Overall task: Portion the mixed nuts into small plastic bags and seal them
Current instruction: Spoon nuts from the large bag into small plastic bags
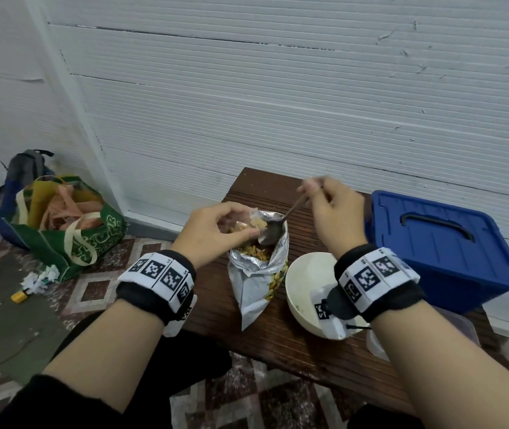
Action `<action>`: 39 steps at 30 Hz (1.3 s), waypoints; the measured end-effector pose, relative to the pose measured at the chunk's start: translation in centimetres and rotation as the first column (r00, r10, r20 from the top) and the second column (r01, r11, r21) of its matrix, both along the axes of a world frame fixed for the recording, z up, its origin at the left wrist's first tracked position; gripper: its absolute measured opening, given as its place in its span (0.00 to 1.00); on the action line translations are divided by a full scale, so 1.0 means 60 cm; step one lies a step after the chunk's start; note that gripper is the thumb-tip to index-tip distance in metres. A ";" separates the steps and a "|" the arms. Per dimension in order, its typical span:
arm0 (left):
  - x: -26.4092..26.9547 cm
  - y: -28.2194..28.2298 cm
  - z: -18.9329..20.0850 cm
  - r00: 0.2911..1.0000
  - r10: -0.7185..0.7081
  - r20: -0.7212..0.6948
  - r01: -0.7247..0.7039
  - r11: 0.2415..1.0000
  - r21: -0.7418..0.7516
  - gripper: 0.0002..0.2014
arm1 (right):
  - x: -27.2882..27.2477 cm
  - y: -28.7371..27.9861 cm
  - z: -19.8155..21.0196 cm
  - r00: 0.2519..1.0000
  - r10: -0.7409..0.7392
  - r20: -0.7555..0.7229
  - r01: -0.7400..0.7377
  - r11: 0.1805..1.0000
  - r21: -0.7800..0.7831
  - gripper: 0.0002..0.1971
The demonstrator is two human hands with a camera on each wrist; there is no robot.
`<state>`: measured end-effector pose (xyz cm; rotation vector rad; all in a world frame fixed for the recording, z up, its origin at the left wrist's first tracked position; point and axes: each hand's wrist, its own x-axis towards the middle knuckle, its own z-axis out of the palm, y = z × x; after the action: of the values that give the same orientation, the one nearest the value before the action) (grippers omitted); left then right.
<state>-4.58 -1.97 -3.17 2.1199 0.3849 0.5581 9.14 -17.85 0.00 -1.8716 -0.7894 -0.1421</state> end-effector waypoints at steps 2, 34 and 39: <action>0.001 0.001 -0.002 1.000 -0.017 -0.017 0.017 1.000 0.002 0.15 | -0.013 0.010 -0.017 0.985 0.096 0.146 -0.076 0.987 -0.138 0.11; 0.002 0.002 0.014 0.983 0.047 -0.177 -0.027 0.993 0.116 0.19 | 0.040 -0.016 0.042 0.911 -0.295 -0.287 0.307 0.952 -0.005 0.16; 0.009 0.000 0.018 0.966 0.035 -0.255 0.007 0.987 0.163 0.21 | 0.028 0.001 0.029 0.928 -0.235 -0.290 0.231 0.972 -0.048 0.17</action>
<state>-4.04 -1.97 -2.08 2.3574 0.5146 0.3310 10.79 -17.80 1.72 -1.9375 -0.3624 -0.0055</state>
